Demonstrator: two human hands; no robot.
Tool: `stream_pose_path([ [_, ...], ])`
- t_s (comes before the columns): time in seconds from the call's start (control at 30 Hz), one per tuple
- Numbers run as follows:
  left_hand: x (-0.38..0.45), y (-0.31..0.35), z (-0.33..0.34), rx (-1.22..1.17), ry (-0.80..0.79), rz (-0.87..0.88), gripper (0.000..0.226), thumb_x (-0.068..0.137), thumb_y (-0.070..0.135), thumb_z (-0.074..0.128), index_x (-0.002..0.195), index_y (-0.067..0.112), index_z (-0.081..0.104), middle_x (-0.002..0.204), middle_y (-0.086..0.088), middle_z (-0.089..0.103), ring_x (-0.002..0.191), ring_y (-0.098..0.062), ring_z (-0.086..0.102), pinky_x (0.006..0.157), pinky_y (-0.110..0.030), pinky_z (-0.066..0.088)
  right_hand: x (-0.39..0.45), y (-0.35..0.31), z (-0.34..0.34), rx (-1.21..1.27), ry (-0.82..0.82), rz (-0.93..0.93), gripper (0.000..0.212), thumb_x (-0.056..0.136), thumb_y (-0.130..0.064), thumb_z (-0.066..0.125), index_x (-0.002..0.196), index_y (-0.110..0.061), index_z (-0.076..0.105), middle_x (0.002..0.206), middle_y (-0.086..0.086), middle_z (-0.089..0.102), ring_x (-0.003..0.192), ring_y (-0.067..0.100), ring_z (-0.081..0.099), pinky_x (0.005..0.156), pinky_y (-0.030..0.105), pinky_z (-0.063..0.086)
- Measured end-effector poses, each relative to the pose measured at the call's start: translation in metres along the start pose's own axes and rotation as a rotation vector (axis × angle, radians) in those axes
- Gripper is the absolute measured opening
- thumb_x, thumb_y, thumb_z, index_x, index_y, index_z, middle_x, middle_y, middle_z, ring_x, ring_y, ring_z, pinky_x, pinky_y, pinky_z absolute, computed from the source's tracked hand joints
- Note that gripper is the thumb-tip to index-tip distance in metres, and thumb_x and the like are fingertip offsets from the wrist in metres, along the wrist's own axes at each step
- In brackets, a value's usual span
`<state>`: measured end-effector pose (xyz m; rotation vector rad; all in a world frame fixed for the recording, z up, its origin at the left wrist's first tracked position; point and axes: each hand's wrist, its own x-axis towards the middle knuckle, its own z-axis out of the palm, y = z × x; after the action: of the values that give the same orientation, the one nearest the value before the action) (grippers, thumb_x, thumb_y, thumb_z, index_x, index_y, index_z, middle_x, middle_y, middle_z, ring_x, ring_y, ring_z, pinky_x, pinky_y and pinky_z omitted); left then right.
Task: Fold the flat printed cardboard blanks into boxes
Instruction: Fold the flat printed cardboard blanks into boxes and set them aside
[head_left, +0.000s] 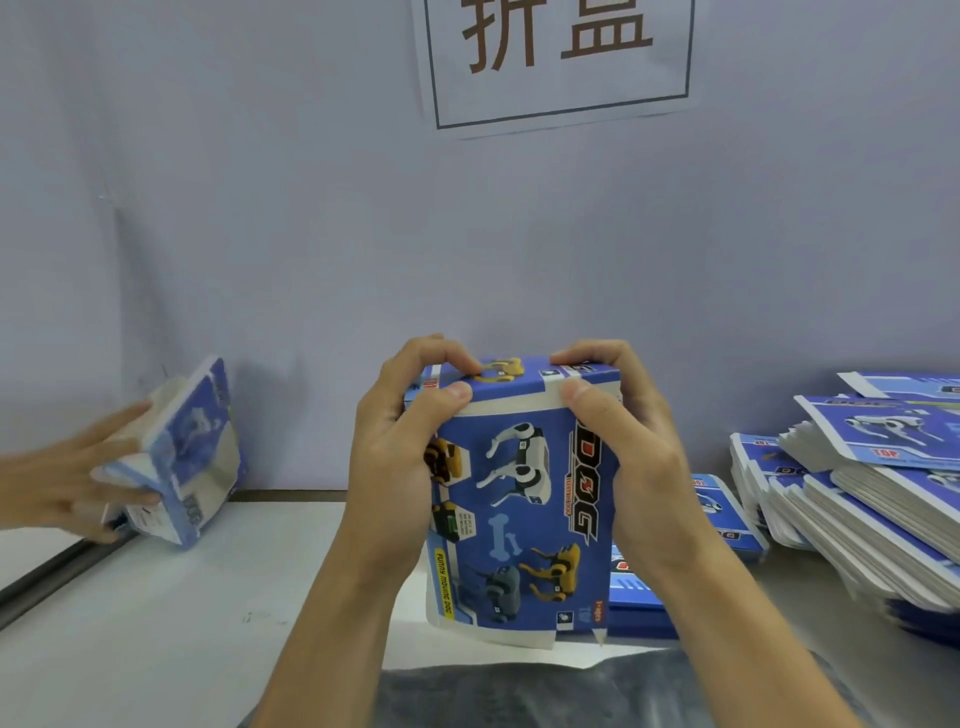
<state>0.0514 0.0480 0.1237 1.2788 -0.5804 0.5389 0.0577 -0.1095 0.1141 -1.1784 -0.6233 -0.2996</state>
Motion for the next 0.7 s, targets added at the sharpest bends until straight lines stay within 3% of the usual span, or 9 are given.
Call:
stream_pose_path([
  [0.2, -0.001, 0.002, -0.001, -0.004, 0.010, 0.029, 0.011, 0.085, 0.017, 0.050, 0.091, 0.013, 0.058, 0.092, 0.021, 0.073, 0.082, -0.015, 0.076, 0.052, -0.022, 0.055, 0.000, -0.004, 0.005, -0.055, 0.001, -0.006, 0.017, 0.077, -0.045, 0.072, 0.089, -0.035, 0.064, 0.093, 0.008, 0.073, 0.079, 0.026, 0.075, 0.057, 0.032, 0.059],
  [0.4, -0.002, -0.001, 0.001, -0.005, 0.082, 0.020, 0.012, 0.085, 0.023, 0.055, 0.083, 0.024, 0.067, 0.118, 0.014, 0.064, 0.092, -0.027, 0.075, 0.054, -0.026, 0.056, -0.001, -0.006, 0.006, -0.072, 0.021, -0.012, 0.006, 0.080, -0.041, 0.067, 0.083, -0.037, 0.064, 0.085, 0.004, 0.074, 0.077, 0.027, 0.075, 0.058, 0.035, 0.060],
  [0.6, -0.002, 0.000, -0.001, -0.002, 0.088, 0.045, 0.012, 0.087, 0.023, 0.056, 0.085, 0.022, 0.068, 0.112, 0.015, 0.066, 0.086, -0.025, 0.075, 0.055, -0.025, 0.056, 0.000, -0.004, 0.010, -0.098, 0.053, -0.032, 0.012, 0.080, -0.043, 0.068, 0.083, -0.033, 0.063, 0.087, 0.007, 0.075, 0.079, 0.027, 0.075, 0.057, 0.034, 0.059],
  [0.7, -0.002, -0.003, -0.002, 0.014, 0.104, 0.038, 0.012, 0.086, 0.024, 0.058, 0.081, 0.024, 0.069, 0.120, 0.012, 0.064, 0.091, -0.024, 0.074, 0.057, -0.024, 0.056, 0.000, -0.004, 0.008, -0.085, 0.038, -0.013, 0.009, 0.081, -0.040, 0.067, 0.081, -0.034, 0.061, 0.083, 0.006, 0.074, 0.076, 0.026, 0.075, 0.054, 0.031, 0.058],
])
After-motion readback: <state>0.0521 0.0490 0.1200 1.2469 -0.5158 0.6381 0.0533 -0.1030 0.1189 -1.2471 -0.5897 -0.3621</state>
